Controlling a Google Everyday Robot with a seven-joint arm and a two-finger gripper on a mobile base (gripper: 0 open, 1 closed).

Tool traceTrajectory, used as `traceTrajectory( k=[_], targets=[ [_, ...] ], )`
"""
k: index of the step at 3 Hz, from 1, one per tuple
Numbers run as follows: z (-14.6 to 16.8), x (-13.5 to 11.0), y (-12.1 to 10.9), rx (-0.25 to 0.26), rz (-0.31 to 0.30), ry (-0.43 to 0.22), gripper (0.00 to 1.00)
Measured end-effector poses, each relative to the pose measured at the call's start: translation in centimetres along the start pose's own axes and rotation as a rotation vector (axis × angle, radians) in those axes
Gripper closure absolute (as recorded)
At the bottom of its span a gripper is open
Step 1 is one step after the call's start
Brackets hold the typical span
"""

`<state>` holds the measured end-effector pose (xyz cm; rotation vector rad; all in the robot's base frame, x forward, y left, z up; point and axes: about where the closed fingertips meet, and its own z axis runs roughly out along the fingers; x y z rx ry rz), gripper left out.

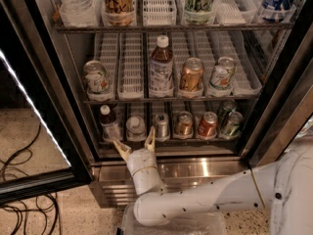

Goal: Pick water bottle from bottom shelf of fridge

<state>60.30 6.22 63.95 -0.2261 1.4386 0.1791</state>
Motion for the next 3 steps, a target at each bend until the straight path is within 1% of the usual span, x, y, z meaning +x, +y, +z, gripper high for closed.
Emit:
traceTrajectory(
  k=[2,3],
  targets=[
    [0.17,0.11,-0.04,0.016,0.002,-0.007,0.24],
    [0.44,0.06,-0.05,0.025,0.002,-0.018,0.25]
  ],
)
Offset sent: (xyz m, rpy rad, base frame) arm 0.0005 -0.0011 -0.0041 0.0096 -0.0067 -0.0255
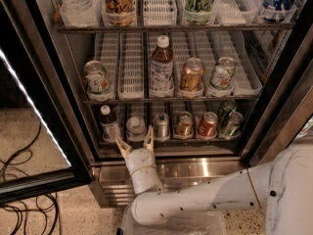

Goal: Pick water bottle from bottom shelf of fridge

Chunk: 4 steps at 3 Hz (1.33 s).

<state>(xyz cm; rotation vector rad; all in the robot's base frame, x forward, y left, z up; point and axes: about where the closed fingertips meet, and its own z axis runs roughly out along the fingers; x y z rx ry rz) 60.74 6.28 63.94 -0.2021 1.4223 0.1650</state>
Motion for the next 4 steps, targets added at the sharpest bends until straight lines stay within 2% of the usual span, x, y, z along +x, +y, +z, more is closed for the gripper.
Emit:
traceTrajectory(
  k=[4],
  targets=[
    [2.5,-1.1,-0.1,0.006,-0.013,-0.063,0.29]
  ],
)
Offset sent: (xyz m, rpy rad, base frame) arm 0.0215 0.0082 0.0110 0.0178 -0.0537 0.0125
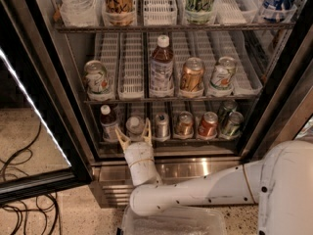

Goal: Pick water bottle from bottom shelf of fridge

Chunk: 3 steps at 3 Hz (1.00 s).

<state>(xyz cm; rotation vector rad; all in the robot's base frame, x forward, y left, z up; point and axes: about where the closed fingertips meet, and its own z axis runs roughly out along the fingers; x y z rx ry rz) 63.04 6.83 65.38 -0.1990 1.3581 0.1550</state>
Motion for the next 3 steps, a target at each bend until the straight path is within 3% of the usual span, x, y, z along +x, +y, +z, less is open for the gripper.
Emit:
traceTrajectory(
  k=[2,3],
  targets=[
    [0.95,0.10,-0.04,0.038,-0.024,-0.010,0.29],
    [1.25,0.40,0.29,0.046,-0.034,-0.004,0.48]
  ],
)
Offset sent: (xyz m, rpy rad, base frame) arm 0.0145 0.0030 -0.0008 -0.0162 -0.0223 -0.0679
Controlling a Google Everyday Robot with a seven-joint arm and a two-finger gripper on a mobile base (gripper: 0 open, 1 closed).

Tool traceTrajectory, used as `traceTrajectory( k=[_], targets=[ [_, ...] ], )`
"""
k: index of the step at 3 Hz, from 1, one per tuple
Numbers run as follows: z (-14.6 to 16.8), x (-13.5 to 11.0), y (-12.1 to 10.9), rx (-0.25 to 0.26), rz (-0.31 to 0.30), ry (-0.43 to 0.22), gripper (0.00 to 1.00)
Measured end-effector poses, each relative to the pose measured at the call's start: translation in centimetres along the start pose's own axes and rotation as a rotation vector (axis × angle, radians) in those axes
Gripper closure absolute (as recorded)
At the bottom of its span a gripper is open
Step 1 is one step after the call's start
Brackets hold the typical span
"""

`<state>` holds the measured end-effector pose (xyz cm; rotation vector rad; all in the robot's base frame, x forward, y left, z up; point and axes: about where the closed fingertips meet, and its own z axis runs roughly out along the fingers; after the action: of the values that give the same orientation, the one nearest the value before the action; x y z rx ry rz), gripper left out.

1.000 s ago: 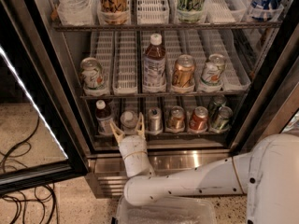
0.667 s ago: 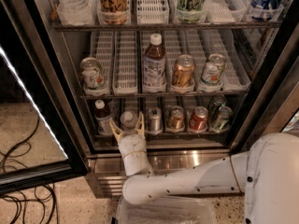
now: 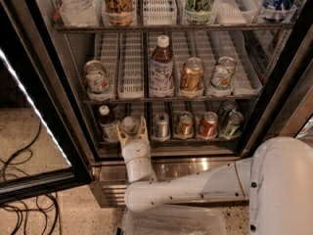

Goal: Pick water bottle from bottom shelf of fridge

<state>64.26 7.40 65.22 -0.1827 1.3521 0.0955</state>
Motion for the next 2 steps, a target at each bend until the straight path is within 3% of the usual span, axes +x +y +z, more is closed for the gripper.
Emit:
traceTrajectory(
  k=[2],
  targets=[
    [0.00,-0.01,0.00,0.000,0.000,0.000,0.94]
  ],
)
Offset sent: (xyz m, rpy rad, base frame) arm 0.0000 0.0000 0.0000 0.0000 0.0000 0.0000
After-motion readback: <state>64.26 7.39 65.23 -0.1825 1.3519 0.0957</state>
